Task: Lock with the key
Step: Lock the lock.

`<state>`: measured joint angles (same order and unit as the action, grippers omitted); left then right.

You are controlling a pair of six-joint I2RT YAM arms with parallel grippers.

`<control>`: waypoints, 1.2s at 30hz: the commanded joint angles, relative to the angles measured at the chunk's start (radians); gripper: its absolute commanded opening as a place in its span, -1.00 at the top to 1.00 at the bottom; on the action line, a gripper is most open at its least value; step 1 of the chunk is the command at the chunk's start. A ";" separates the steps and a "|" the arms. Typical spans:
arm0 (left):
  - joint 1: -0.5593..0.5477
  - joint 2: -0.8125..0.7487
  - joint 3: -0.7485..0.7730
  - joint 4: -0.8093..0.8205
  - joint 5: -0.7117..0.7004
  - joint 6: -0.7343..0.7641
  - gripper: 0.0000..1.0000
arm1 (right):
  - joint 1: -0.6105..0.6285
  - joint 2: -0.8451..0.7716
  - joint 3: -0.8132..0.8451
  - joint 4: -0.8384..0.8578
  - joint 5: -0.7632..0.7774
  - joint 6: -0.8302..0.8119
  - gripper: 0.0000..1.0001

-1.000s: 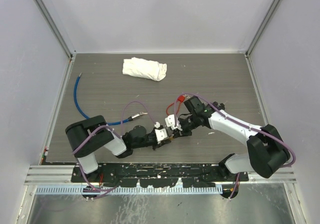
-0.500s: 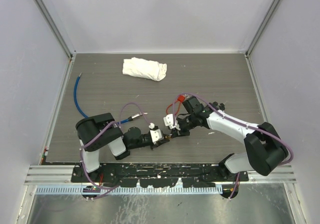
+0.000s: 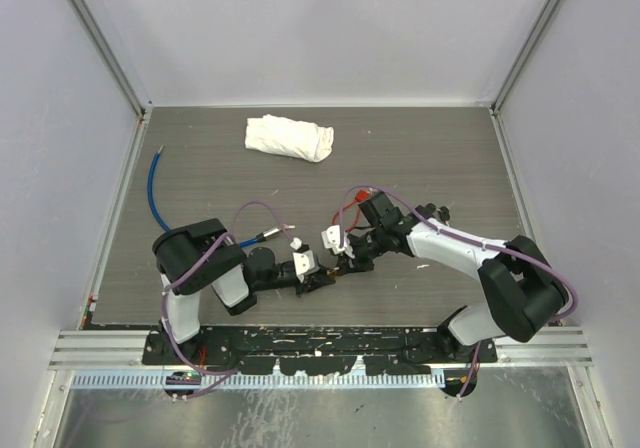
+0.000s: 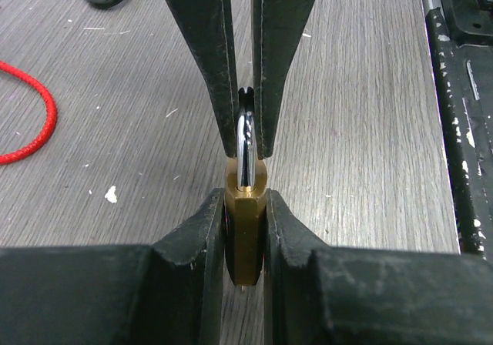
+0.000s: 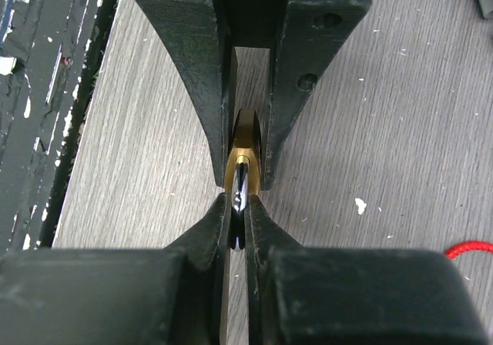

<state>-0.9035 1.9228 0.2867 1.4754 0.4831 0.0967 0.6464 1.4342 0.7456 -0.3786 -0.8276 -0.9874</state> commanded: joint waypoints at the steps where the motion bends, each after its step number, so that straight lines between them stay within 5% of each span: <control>1: -0.001 0.055 0.022 -0.044 -0.025 -0.012 1.00 | 0.091 0.070 -0.029 0.107 -0.072 0.078 0.98; 7: 0.017 0.044 -0.003 -0.044 -0.048 -0.009 1.00 | 0.027 0.032 0.037 0.067 -0.050 0.127 0.90; 19: 0.024 0.035 -0.009 -0.044 -0.037 -0.009 1.00 | -0.089 -0.071 0.057 -0.021 -0.107 0.078 0.26; 36: 0.031 0.034 -0.015 -0.044 -0.031 -0.012 1.00 | -0.098 0.006 0.096 -0.131 -0.040 0.010 0.40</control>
<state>-0.8825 1.9335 0.2829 1.4899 0.4744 0.0635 0.5522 1.4265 0.7963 -0.5003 -0.8688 -0.9638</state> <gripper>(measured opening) 0.195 0.324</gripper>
